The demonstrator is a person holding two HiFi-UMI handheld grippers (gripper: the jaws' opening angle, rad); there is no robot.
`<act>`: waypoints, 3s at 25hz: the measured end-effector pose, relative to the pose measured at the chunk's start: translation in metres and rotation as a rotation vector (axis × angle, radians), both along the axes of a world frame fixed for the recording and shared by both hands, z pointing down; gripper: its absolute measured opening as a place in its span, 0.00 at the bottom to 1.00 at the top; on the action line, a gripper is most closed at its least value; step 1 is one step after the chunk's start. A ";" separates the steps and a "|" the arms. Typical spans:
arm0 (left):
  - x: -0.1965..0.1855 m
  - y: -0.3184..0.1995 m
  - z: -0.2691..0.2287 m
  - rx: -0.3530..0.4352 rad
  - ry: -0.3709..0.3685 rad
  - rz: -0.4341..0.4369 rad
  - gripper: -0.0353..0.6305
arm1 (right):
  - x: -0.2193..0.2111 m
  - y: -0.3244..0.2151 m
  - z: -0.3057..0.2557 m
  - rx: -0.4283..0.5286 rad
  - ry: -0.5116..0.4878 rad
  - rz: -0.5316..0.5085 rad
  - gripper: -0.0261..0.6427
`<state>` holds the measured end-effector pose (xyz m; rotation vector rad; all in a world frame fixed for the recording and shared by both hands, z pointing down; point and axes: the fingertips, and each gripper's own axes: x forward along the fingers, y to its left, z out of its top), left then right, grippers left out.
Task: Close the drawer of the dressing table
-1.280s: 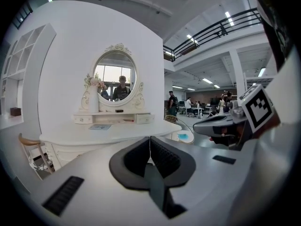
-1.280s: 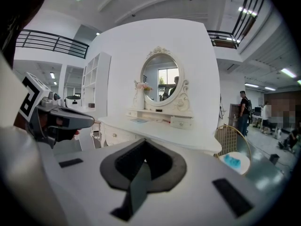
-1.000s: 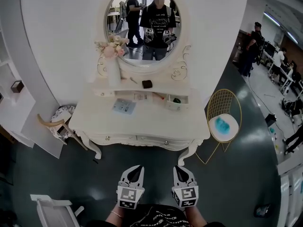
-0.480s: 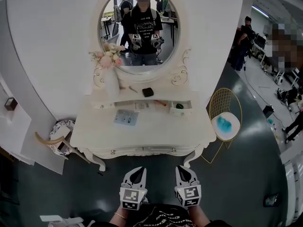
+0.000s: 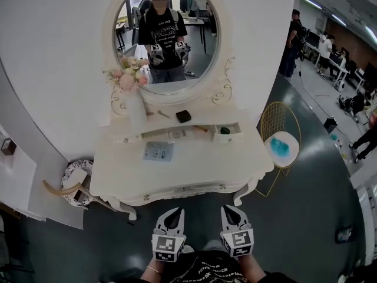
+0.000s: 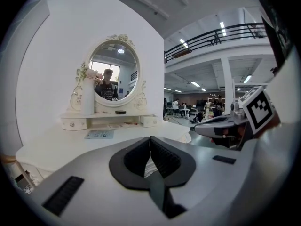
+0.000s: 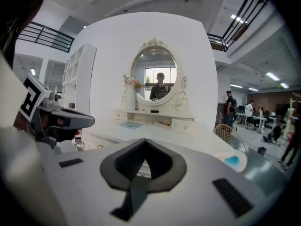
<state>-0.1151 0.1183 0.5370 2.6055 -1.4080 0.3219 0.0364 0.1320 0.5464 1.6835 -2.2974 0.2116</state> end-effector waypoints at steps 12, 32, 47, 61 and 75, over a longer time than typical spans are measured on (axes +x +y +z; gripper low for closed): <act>-0.005 -0.016 0.010 -0.027 0.008 0.013 0.08 | -0.001 -0.014 0.009 -0.025 -0.007 0.028 0.05; 0.020 -0.106 0.007 -0.042 -0.004 -0.074 0.08 | 0.035 -0.124 0.006 -0.034 -0.013 -0.026 0.05; 0.061 -0.175 0.008 -0.049 -0.023 -0.113 0.08 | 0.080 -0.210 0.012 -0.058 -0.060 -0.035 0.06; 0.109 -0.218 0.009 -0.040 -0.017 -0.151 0.08 | 0.127 -0.263 0.023 -0.099 -0.070 -0.047 0.06; 0.104 -0.253 0.003 -0.034 -0.016 -0.139 0.08 | 0.135 -0.280 0.040 -0.169 -0.090 -0.004 0.11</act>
